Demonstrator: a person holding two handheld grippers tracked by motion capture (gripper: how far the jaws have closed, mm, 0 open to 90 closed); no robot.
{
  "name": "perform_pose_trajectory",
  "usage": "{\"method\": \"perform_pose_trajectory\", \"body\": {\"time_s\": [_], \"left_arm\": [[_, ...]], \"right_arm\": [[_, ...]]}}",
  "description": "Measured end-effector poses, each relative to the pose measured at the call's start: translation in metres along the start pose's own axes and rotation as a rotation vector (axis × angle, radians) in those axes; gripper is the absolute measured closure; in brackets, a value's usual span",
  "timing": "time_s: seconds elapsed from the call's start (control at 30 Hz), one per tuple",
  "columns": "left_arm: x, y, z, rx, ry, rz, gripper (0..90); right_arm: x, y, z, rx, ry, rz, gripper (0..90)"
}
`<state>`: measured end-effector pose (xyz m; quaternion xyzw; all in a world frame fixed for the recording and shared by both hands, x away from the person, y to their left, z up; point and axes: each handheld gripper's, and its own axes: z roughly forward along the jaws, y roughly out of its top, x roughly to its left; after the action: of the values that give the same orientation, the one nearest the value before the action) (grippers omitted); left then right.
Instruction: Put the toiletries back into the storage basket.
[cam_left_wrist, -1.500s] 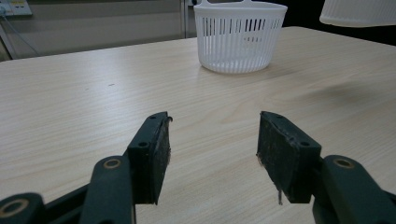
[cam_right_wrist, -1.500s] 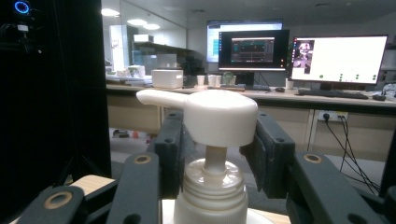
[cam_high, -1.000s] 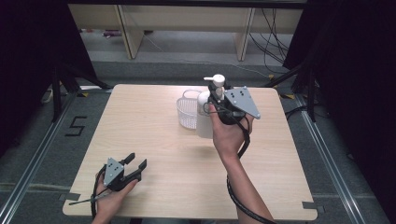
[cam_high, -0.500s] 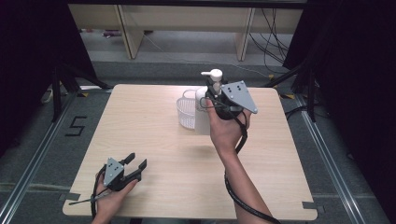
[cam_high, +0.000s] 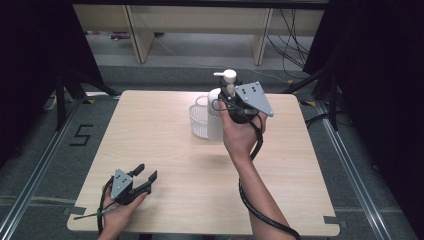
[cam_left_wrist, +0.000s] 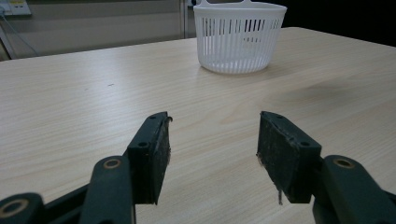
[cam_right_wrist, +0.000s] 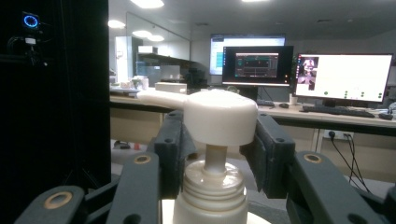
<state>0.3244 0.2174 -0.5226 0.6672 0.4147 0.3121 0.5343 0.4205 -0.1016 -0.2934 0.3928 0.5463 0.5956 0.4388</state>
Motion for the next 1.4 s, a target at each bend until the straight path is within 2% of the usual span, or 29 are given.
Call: {"method": "perform_pose_trajectory", "body": {"time_s": [0.1,0.17,0.37,0.43,0.63,0.73,0.83,0.9,0.93,1.0,1.07,1.17,1.2,1.23,1.4], "left_arm": [[0.0,0.0,0.0,-0.001,0.0,-0.001,43.2],[0.0,0.0,0.0,-0.001,0.0,0.0,43.2],[0.0,0.0,0.0,0.0,0.0,0.0,43.2],[0.0,0.0,0.0,0.0,0.0,0.001,43.3],[0.0,0.0,0.0,-0.001,0.0,0.0,43.3],[0.0,0.0,0.0,0.0,0.0,0.001,43.2],[0.001,0.0,0.0,0.001,-0.001,0.002,43.3],[0.001,0.0,0.0,-0.005,-0.003,0.002,43.2],[0.001,0.0,0.0,-0.003,-0.003,0.002,43.2],[0.001,0.0,0.001,-0.01,-0.007,0.001,43.2],[0.001,0.0,0.0,-0.001,-0.004,0.0,43.2],[0.001,0.0,0.0,-0.001,-0.005,-0.002,43.2],[0.001,0.0,0.0,-0.001,-0.005,-0.001,43.2],[0.001,0.0,0.0,-0.001,-0.005,0.001,43.2],[0.001,0.0,0.0,-0.001,-0.005,0.0,43.2]], "right_arm": [[0.0,0.002,0.002,0.008,0.001,-0.005,60.2],[0.0,0.002,0.004,-0.01,-0.002,-0.021,60.2],[0.002,0.006,0.008,-0.008,0.007,-0.01,60.2],[0.002,0.008,0.009,-0.014,0.004,-0.025,60.2],[0.003,0.008,0.014,-0.007,0.003,-0.015,60.2],[0.003,0.008,0.016,-0.01,0.0,-0.026,60.2],[0.004,0.007,0.018,-0.003,0.005,-0.005,60.2],[0.003,0.007,0.02,-0.006,-0.001,-0.022,60.2],[0.004,0.007,0.021,-0.006,0.003,-0.011,60.2],[0.004,0.008,0.022,-0.004,0.0,-0.026,60.2],[0.005,0.008,0.023,-0.007,0.004,-0.012,60.2],[0.004,0.01,0.025,-0.01,0.0,-0.018,60.2],[0.005,0.01,0.025,0.004,0.002,-0.008,60.2],[0.004,0.01,0.026,-0.01,0.001,-0.019,60.2],[0.003,0.012,0.03,-0.008,-0.001,-0.026,60.2]]}}
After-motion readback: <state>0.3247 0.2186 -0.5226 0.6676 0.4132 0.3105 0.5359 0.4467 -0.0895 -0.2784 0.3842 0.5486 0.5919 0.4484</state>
